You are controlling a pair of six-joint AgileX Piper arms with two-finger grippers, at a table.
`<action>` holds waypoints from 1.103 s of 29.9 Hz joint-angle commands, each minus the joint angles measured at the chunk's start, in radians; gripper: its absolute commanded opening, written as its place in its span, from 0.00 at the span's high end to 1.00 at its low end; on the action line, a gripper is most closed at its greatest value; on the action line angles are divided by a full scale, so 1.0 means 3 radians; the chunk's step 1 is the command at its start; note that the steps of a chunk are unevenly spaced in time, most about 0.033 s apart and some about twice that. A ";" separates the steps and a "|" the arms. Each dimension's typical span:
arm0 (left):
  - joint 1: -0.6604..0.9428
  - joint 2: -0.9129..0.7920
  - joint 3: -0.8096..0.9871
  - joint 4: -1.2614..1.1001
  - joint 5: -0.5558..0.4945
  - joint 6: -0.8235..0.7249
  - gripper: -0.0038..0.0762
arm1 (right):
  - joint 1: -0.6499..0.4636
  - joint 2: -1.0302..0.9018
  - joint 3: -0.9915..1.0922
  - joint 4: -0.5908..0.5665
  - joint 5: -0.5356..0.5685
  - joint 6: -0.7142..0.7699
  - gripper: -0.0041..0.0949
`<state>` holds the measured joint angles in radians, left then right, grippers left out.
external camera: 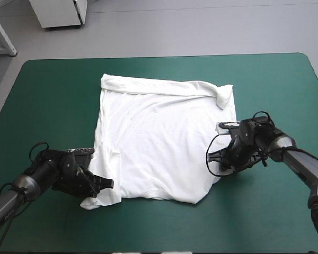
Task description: Fold the cloth
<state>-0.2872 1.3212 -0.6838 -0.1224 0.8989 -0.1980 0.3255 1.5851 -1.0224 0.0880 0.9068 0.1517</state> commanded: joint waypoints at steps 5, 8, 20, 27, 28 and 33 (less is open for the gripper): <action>-0.0007 0.0050 0.0059 0.0175 -0.0233 0.0008 0.98 | 0.0002 0.0130 -0.0042 0.0016 -0.0067 -0.0001 0.69; -0.0007 0.0037 0.0041 0.0175 -0.0232 0.0008 0.98 | 0.0002 0.0138 0.0011 0.0016 -0.0038 -0.0025 0.96; -0.0007 -0.0206 -0.1183 0.0204 0.0406 0.0358 0.98 | 0.0002 -0.0779 -0.0358 -0.0059 0.0395 -0.0060 0.98; -0.0007 -0.0275 -0.2425 0.0204 0.0867 0.0614 0.98 | 0.0002 -0.1326 -0.1448 -0.0293 0.0746 -0.0103 0.98; -0.0007 -0.0275 -0.2572 0.0204 0.0909 0.0621 0.98 | 0.0002 -0.1335 -0.1616 -0.0315 0.0795 -0.0130 0.98; -0.0007 -0.0275 -0.3547 0.0163 0.0992 0.0762 0.98 | 0.0002 -0.1304 -0.2721 -0.0334 0.0984 -0.0332 0.97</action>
<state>-0.2872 1.2729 -1.5847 -0.0593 1.2247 0.0071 0.3279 1.2162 -1.6574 0.0000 1.2270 0.0936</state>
